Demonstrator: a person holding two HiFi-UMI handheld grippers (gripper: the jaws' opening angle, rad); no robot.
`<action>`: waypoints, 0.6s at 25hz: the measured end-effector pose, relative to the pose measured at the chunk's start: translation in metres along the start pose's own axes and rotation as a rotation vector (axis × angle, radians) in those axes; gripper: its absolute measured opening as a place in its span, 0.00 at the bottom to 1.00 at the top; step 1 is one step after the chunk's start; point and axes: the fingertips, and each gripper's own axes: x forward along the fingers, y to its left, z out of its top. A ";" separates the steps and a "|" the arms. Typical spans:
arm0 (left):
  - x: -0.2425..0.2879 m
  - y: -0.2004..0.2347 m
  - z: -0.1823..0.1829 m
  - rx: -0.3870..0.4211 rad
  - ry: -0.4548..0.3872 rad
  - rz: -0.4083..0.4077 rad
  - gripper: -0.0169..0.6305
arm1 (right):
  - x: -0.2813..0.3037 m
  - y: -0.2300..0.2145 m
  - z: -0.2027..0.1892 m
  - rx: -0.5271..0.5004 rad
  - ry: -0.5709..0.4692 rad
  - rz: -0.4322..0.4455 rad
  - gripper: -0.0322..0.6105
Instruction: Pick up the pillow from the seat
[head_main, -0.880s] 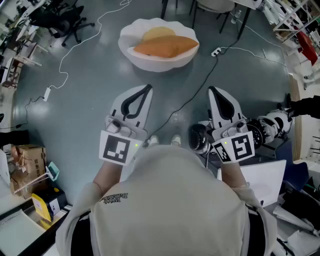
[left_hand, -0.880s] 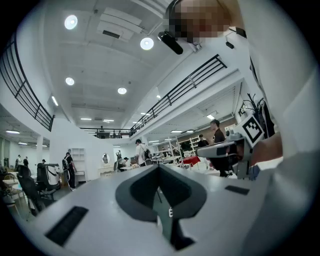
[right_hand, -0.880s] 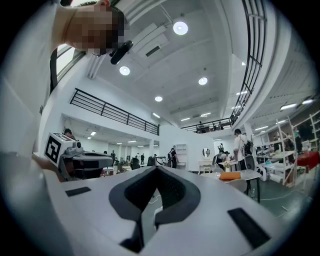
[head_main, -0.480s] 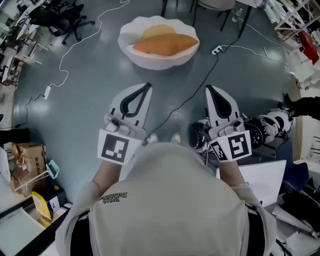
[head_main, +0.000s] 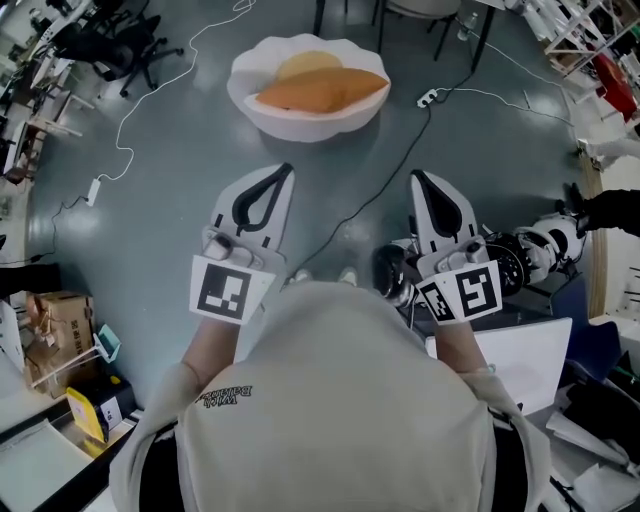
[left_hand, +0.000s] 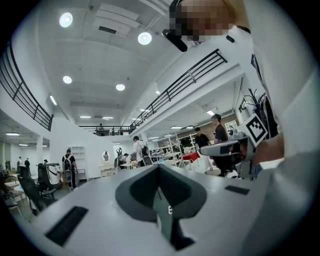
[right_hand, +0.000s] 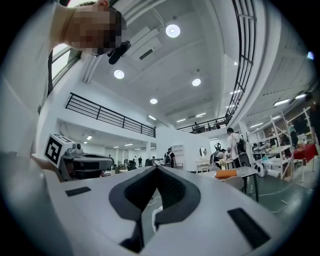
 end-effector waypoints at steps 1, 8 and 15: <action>0.003 -0.003 0.001 0.002 0.001 0.003 0.04 | -0.003 -0.004 0.000 0.002 -0.003 0.000 0.06; 0.013 -0.029 0.007 0.023 0.002 0.008 0.04 | -0.023 -0.025 -0.009 0.007 -0.014 -0.003 0.06; 0.026 -0.046 0.012 0.027 0.002 -0.011 0.04 | -0.039 -0.039 -0.007 0.018 -0.029 -0.013 0.06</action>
